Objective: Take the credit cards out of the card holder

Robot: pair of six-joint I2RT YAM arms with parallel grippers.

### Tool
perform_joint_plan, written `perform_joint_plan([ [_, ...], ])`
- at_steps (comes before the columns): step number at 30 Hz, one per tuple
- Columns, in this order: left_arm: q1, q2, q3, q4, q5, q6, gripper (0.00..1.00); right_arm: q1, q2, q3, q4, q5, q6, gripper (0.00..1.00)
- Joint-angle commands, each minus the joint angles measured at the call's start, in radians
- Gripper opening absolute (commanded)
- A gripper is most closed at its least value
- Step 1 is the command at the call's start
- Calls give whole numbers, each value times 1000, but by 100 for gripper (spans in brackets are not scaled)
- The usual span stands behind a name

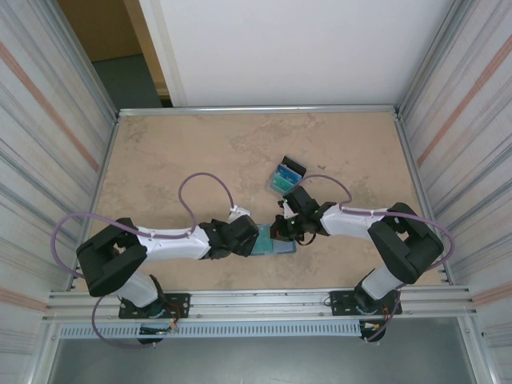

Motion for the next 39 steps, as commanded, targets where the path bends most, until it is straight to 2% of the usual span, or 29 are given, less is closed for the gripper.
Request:
perform_joint_plan([
  [1, 0, 21, 11, -18, -5, -9, 99, -3, -9, 20, -84, 56, -26, 0],
  [21, 0, -30, 59, 32, 19, 46, 99, -5, 8, 33, -99, 59, -18, 0],
  [39, 7, 58, 88, -15, 38, 49, 99, -8, 7, 30, -97, 47, -12, 0],
])
